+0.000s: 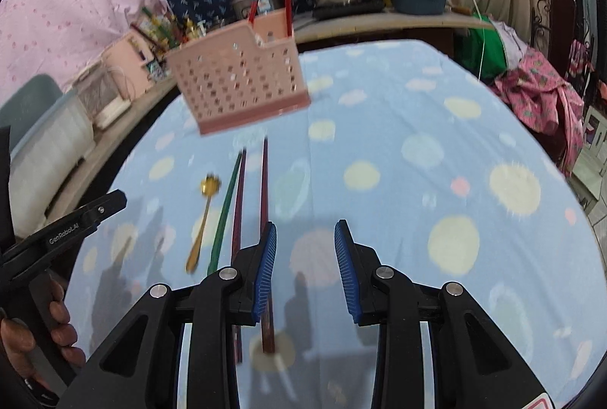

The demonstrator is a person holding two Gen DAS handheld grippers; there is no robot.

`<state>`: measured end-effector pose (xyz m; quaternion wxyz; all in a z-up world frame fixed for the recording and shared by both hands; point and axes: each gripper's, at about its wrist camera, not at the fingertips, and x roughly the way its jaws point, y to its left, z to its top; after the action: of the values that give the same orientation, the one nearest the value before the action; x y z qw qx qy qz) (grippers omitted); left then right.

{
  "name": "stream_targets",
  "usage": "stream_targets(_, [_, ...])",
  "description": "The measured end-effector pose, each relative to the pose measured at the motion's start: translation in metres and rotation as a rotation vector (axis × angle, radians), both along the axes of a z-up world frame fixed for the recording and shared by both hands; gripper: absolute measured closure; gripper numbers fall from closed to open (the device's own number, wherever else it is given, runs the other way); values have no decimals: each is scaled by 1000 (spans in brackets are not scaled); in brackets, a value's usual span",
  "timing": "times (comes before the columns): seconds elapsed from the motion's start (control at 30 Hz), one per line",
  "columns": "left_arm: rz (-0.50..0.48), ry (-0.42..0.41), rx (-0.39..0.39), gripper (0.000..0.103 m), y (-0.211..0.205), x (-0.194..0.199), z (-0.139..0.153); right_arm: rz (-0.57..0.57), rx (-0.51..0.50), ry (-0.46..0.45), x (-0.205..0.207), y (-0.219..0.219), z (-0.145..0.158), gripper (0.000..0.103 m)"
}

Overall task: Organize utensils
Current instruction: 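Move both grippers back down to the remaining chopsticks, then grasp the last green chopstick with the left gripper while the right grasps a dark red chopstick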

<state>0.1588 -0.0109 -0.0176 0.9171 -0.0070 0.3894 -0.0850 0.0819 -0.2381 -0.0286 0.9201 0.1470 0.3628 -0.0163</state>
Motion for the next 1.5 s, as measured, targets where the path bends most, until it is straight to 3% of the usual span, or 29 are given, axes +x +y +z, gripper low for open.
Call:
stream_targets(0.33, [-44,95,9,49,-12,-31,-32,62,10,61,-20,30,-30,74])
stream_targets(0.8, [-73,133,6,49,-21,-42,-43,70,-32,88,-22,38,-41,95])
stream_targets(1.5, [-183,145,-16,47,-54,-61,-41,37,-16,94,-39,25,-43,95])
